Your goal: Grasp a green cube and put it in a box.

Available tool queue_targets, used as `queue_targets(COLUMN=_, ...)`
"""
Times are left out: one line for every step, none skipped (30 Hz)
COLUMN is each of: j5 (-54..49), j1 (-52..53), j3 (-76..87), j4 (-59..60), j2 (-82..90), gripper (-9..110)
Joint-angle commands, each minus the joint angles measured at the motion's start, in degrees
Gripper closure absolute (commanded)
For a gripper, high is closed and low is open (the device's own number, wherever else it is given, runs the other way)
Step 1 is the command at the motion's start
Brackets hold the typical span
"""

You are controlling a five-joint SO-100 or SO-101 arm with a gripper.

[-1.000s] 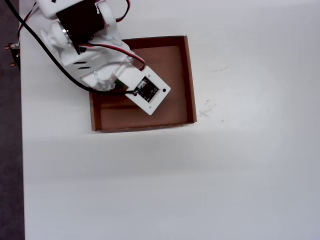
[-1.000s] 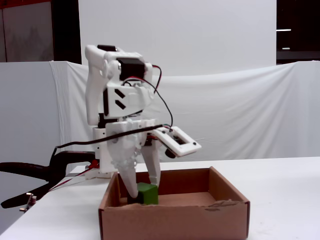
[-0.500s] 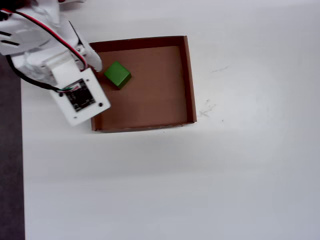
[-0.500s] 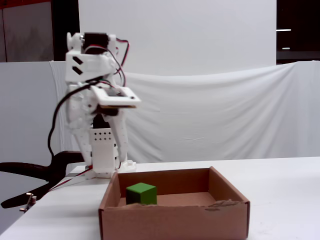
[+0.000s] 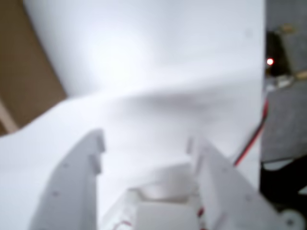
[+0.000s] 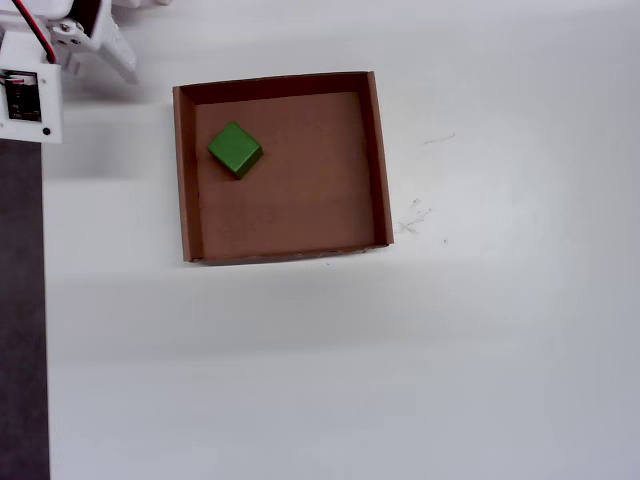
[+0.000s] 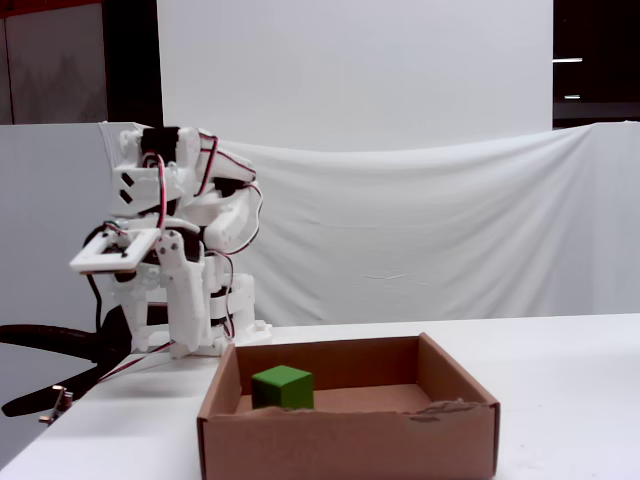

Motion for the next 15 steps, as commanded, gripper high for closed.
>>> queue_targets(j5=1.67, j1=0.35, j3=2.72, j4=0.88, j2=5.54, gripper=78)
queue_targets(j5=2.64, j1=0.35, j3=3.87, j4=0.70, j2=6.86, gripper=78)
queue_targets(j5=3.25, j1=0.35, j3=4.92, j4=0.26, j2=8.00, gripper=78)
queue_targets(j5=3.69, j1=0.26, j3=6.15, j4=-0.18, j2=9.05, gripper=78)
queue_targets(j5=4.13, j1=0.18, j3=7.38, j4=-0.70, j2=10.02, gripper=78)
queue_targets(j5=4.48, j1=0.09, j3=8.44, j4=-1.14, j2=11.07, gripper=78)
queue_targets(j5=4.66, j1=0.09, j3=9.67, j4=-1.49, j2=12.04, gripper=78)
queue_targets(j5=4.75, j1=0.00, j3=10.90, j4=-1.93, j2=13.18, gripper=78)
queue_targets(j5=4.75, j1=0.00, j3=12.13, j4=-2.29, j2=14.24, gripper=78)
queue_targets(j5=4.83, j1=-0.09, j3=12.48, j4=-1.85, j2=15.03, gripper=78)
queue_targets(j5=4.92, j1=0.00, j3=12.48, j4=-1.58, j2=15.47, gripper=78)
queue_targets(j5=5.19, j1=-0.09, j3=12.48, j4=-1.49, j2=15.73, gripper=78)
queue_targets(j5=5.36, j1=-0.09, j3=12.48, j4=-1.41, j2=15.82, gripper=78)
queue_targets(j5=5.45, j1=-0.18, j3=12.48, j4=-1.32, j2=16.00, gripper=78)
queue_targets(j5=5.45, j1=-0.18, j3=12.48, j4=-1.05, j2=16.52, gripper=78)
